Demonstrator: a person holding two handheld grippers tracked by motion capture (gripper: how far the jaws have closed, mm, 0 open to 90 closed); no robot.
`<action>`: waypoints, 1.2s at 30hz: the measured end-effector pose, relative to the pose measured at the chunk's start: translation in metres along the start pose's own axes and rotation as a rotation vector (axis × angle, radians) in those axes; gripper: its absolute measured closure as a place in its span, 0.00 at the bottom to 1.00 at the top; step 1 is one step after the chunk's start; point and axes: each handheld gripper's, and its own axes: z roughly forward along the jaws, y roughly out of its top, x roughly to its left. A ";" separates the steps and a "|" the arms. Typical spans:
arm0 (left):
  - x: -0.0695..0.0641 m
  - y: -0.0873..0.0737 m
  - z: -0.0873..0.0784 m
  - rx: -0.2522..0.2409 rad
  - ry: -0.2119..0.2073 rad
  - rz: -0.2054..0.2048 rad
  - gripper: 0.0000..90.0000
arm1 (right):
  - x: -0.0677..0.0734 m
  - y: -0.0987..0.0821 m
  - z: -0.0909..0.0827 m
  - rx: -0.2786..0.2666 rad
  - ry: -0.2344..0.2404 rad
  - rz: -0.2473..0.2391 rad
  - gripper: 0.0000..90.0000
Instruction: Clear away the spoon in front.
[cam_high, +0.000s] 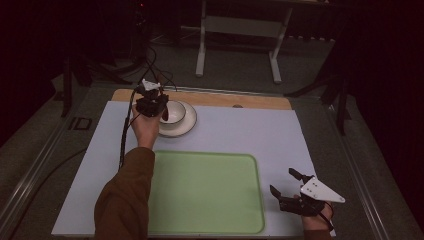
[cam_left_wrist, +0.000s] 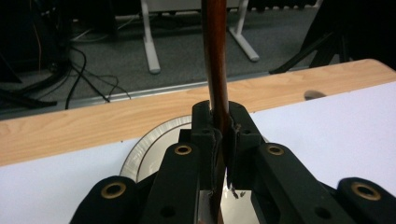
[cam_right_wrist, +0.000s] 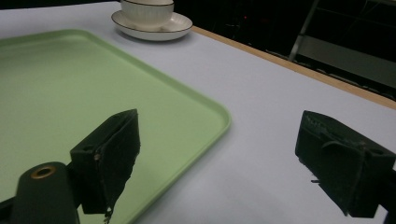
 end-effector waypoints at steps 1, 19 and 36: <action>0.000 0.001 -0.003 -0.005 -0.003 0.003 0.93 | 0.000 0.000 0.000 -0.001 0.000 0.000 0.15; -0.007 -0.001 -0.073 -0.029 -0.110 0.065 0.93 | 0.004 0.001 0.000 0.001 0.000 -0.017 0.15; -0.015 -0.018 -0.117 -0.036 -0.175 0.069 0.93 | 0.006 0.002 0.000 -0.002 -0.001 -0.021 0.15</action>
